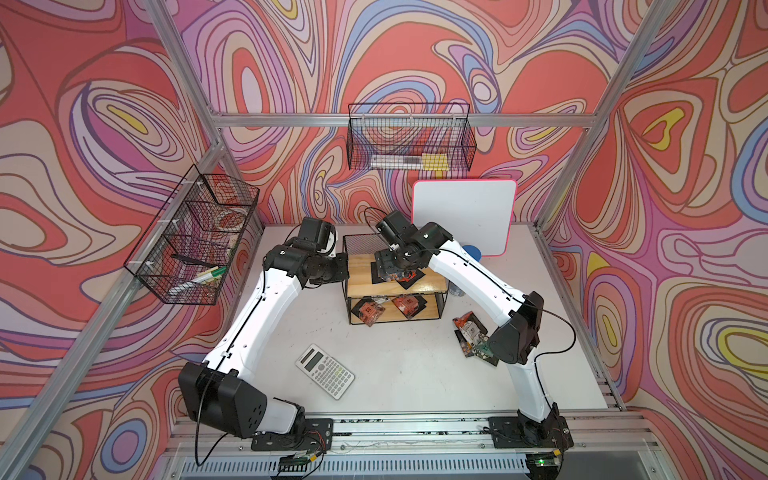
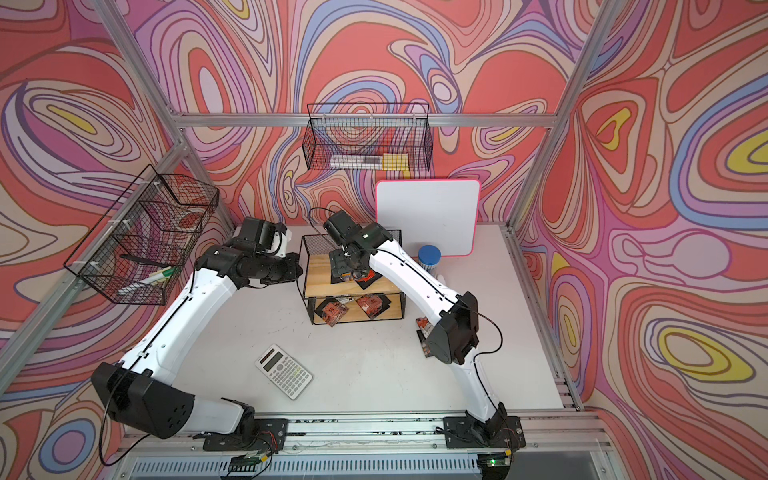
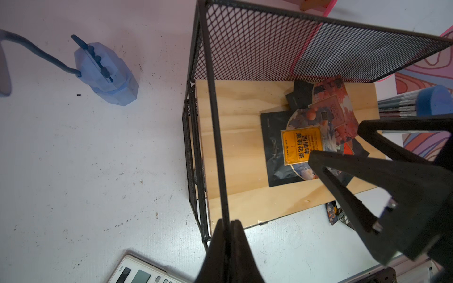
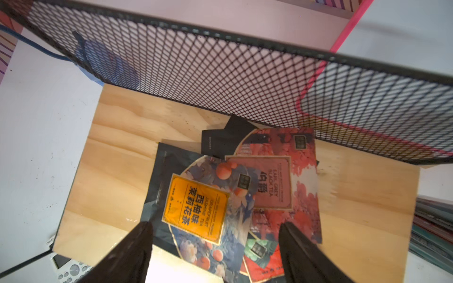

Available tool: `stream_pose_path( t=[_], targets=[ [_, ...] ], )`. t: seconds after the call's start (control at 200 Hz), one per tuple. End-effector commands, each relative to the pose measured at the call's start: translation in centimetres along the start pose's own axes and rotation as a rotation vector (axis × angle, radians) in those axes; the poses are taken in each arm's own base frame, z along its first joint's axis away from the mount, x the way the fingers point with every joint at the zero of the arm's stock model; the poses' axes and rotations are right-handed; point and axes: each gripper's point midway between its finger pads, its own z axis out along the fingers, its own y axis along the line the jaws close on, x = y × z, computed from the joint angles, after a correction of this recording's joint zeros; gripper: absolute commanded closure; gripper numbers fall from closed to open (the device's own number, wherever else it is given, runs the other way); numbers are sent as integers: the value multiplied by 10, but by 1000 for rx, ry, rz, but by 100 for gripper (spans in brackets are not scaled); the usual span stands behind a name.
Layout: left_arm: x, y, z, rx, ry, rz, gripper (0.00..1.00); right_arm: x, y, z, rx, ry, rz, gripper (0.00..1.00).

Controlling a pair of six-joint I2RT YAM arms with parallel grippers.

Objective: Remove the tea bags from the shelf
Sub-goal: Pick up the tea bag from the shelf.

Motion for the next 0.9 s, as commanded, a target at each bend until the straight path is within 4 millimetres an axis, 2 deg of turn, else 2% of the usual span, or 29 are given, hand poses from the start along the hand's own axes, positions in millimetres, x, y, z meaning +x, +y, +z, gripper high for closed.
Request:
stream_pose_path(
  t=[0.0, 0.406, 0.711, 0.896],
  targets=[
    [-1, 1, 0, -11, 8, 9, 100, 0, -1, 9, 19, 14, -32, 17],
    [-1, 0, 1, -2, 9, 1, 100, 7, -1, 32, 45, 44, -76, 17],
    [-2, 0, 1, -4, 6, 3, 100, 21, -4, 38, 48, 80, -65, 35],
    [-2, -1, 0, -2, 5, 1, 100, 21, -4, 37, 48, 79, -55, 49]
  ],
)
